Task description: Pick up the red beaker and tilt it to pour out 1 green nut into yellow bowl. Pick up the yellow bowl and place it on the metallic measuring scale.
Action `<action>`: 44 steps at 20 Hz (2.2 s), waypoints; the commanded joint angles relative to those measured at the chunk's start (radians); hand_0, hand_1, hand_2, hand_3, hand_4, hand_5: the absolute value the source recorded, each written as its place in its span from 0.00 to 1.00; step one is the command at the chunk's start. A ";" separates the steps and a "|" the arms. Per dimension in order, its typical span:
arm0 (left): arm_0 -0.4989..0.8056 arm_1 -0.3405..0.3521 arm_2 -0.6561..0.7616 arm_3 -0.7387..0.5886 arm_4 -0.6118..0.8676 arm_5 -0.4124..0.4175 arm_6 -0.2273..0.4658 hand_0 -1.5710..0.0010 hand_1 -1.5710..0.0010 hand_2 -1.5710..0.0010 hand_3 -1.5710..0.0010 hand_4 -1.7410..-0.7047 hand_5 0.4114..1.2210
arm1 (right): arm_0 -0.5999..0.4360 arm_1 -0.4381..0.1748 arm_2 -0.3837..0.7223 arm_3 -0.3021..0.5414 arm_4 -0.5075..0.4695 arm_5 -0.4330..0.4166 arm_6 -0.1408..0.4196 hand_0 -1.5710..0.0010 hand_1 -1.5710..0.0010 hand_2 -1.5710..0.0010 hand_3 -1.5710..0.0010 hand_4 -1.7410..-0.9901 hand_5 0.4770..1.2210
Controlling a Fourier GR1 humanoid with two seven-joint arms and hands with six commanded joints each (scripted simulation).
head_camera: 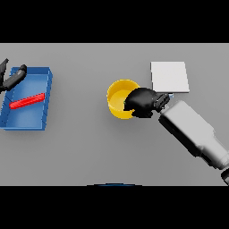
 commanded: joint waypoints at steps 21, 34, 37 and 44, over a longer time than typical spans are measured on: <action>-0.004 0.026 0.003 -0.036 0.006 0.006 0.049 1.00 1.00 1.00 1.00 0.97 0.39 | -0.067 -0.130 -0.204 0.139 0.009 -0.153 0.030 0.00 0.00 0.02 0.27 0.00 1.00; -0.007 0.027 -0.005 -0.031 -0.003 0.003 0.065 1.00 1.00 1.00 1.00 0.98 0.37 | -0.144 -0.091 -0.272 0.520 0.020 -0.288 -0.013 0.00 0.00 0.10 0.14 0.00 1.00; 0.001 0.032 -0.001 -0.054 0.005 0.011 0.066 1.00 1.00 1.00 1.00 0.98 0.37 | -0.146 -0.074 -0.283 0.565 0.010 -0.275 -0.007 0.03 0.00 0.12 0.08 0.00 1.00; -0.004 0.013 -0.007 -0.036 -0.002 0.015 0.066 1.00 1.00 1.00 1.00 0.97 0.38 | -0.156 -0.072 -0.305 0.589 -0.004 -0.242 -0.029 0.43 0.27 0.24 0.40 0.11 0.89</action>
